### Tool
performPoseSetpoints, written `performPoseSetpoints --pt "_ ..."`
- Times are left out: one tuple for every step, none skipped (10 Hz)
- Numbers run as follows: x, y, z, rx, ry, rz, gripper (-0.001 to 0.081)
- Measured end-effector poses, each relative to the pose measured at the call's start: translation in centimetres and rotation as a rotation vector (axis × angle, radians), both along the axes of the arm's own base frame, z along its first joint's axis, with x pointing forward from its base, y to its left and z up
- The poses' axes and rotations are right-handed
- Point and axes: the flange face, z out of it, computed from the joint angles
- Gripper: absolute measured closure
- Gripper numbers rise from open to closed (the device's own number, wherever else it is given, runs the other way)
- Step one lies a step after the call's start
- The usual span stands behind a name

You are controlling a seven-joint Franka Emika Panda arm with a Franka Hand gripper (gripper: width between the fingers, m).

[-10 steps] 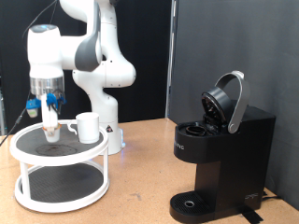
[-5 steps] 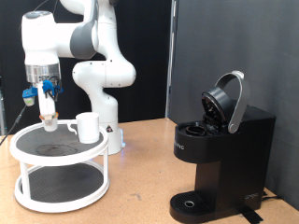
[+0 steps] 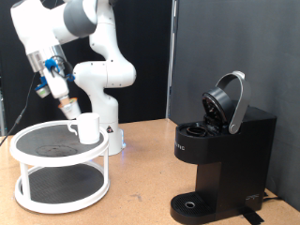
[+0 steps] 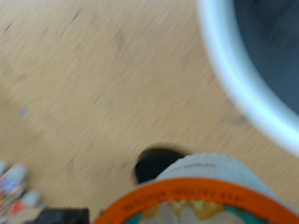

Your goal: Make a cup of coffee with the keurig machine

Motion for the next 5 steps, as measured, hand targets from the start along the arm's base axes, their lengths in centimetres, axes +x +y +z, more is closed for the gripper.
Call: performPoseSetpoints --pt "0.9 1.2 0.6 0.050 -0.023 -0.033 0.0451" --pt "1.4 1.7 0.9 0.076 -0.028 -0.064 0.0451" --pt "1.3 1.7 0.8 0.066 -0.027 -0.053 0.0451" --pt "1.3 1.9 0.8 0.086 -0.024 -0.043 0.0451" --pt "1.6 2.5 0.9 0.132 -0.022 -0.039 0.0451"
